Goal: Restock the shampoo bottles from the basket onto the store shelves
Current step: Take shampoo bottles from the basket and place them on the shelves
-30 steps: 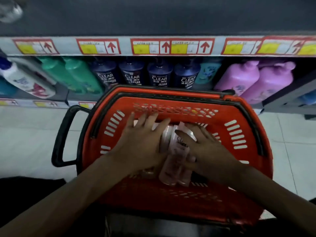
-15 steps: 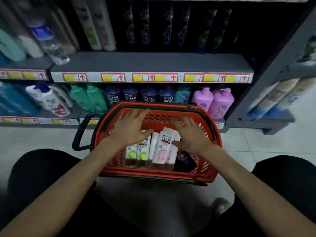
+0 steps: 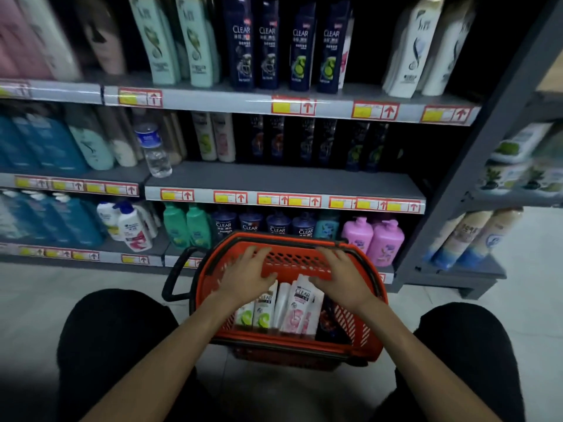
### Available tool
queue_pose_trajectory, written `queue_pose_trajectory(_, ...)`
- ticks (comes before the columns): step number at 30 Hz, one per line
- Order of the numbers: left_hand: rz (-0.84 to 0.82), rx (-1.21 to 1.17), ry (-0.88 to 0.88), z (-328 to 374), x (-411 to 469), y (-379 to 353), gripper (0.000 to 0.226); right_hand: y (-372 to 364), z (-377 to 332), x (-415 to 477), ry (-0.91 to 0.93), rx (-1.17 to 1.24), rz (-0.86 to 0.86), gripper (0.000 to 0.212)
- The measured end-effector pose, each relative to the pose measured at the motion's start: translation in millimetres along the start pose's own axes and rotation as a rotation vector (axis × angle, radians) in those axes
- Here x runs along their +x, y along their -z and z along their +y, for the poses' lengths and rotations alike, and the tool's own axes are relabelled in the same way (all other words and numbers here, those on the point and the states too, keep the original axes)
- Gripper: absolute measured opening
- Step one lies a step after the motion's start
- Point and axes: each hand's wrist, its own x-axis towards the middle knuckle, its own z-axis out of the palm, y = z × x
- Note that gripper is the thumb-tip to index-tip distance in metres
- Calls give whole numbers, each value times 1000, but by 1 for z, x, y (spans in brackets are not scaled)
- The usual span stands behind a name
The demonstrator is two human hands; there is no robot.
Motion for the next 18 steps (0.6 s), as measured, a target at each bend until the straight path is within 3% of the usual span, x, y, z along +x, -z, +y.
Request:
queue_pose_trajectory(4,-2,17,76,-7,-1,-17,85,-15,1,-7,-56,-166,-54,82)
queue_pose_trajectory(7,-72,170,-38,-7,4,-28,96,-18,4,2,-64,-139,-47,80)
queue_pose_trajectory(11,-85,206,-134,-6,16,-41,103,-22,22,8,-60,-162,-95,88)
queue_pose_trajectory(18,-208,132,-80,-11,30,-67,106,-13,30,40,-9,-162,-190,91)
